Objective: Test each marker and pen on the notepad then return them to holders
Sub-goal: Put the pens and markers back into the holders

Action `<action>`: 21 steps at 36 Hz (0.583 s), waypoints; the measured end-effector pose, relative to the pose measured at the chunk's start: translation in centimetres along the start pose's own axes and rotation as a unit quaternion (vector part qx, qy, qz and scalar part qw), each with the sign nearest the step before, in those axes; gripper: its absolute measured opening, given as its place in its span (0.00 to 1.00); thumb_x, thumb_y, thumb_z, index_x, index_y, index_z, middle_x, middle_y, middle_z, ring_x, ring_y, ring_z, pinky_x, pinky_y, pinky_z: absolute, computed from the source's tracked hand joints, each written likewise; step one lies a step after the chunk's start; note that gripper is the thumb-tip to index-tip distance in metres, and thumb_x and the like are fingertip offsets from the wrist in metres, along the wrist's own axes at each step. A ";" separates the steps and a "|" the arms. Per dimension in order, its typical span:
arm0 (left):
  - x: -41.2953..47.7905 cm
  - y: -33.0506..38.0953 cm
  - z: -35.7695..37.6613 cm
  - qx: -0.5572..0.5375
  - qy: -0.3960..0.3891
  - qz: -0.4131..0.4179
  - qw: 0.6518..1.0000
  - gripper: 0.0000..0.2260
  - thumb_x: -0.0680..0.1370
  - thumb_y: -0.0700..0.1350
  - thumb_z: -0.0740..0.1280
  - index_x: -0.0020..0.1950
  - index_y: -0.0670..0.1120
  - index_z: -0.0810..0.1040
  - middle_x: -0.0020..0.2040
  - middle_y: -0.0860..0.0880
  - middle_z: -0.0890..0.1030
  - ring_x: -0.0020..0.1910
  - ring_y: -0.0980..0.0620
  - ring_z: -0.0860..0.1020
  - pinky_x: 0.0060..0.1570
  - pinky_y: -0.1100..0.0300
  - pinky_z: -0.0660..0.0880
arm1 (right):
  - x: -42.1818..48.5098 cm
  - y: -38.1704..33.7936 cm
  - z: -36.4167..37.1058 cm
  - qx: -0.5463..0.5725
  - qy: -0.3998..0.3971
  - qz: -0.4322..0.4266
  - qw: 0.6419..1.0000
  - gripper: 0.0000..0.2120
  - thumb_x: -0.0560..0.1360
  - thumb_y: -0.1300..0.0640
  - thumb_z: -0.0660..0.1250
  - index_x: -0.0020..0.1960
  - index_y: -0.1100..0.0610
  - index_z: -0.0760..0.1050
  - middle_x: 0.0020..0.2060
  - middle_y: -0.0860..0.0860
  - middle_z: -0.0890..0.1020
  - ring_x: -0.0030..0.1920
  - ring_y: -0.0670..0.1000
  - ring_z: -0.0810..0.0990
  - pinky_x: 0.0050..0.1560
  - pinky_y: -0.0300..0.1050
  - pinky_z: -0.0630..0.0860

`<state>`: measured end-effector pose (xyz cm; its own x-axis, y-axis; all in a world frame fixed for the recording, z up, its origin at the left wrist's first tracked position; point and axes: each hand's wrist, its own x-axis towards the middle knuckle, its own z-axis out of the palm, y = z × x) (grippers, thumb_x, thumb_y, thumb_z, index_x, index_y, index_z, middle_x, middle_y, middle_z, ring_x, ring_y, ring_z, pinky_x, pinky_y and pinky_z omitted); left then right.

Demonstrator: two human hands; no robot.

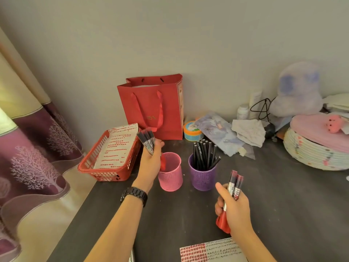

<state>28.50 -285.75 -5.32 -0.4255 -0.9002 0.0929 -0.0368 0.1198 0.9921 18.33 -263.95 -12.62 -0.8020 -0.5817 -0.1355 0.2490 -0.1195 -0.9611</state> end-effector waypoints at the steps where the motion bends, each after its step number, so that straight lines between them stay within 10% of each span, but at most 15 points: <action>1: -0.1 -0.5 0.2 0.008 0.002 -0.001 1.000 0.08 0.81 0.57 0.62 0.55 0.56 0.76 0.54 0.56 0.82 0.55 0.60 0.80 0.53 0.63 0.74 | 0.0 -0.1 0.0 0.000 -0.002 0.002 1.000 0.09 0.77 0.54 0.71 0.44 0.57 0.74 0.26 0.54 0.75 0.23 0.51 0.72 0.24 0.43 0.72; 9: -0.2 -2.3 0.4 0.032 -0.007 -0.074 0.997 0.17 0.76 0.33 0.67 0.51 0.56 0.83 0.57 0.50 0.83 0.57 0.50 0.80 0.61 0.50 0.74 | 0.1 -0.2 0.1 -0.006 0.009 0.014 1.000 0.08 0.78 0.55 0.71 0.44 0.57 0.74 0.26 0.53 0.75 0.23 0.51 0.72 0.25 0.44 0.71; 16: -0.5 -2.5 0.8 0.020 0.011 -0.075 0.997 0.06 0.78 0.52 0.69 0.54 0.56 0.82 0.52 0.56 0.83 0.53 0.55 0.80 0.55 0.54 0.75 | 0.0 -0.3 0.1 0.021 0.007 0.029 0.999 0.09 0.78 0.55 0.71 0.45 0.58 0.74 0.25 0.55 0.74 0.22 0.52 0.71 0.24 0.44 0.70; 21: 0.0 -2.8 0.6 0.045 -0.007 -0.053 0.998 0.05 0.79 0.49 0.68 0.54 0.56 0.81 0.52 0.57 0.82 0.55 0.55 0.79 0.58 0.53 0.75 | 0.0 -1.2 0.2 0.100 0.041 0.064 0.992 0.12 0.77 0.53 0.70 0.41 0.58 0.72 0.25 0.52 0.71 0.21 0.50 0.69 0.21 0.42 0.68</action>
<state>28.05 -285.87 -8.12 -0.4271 -0.9041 -0.0137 -0.1634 0.0623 0.9846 18.17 -263.99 -11.41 -0.7959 -0.5362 -0.2812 0.4482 -0.2096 -0.8690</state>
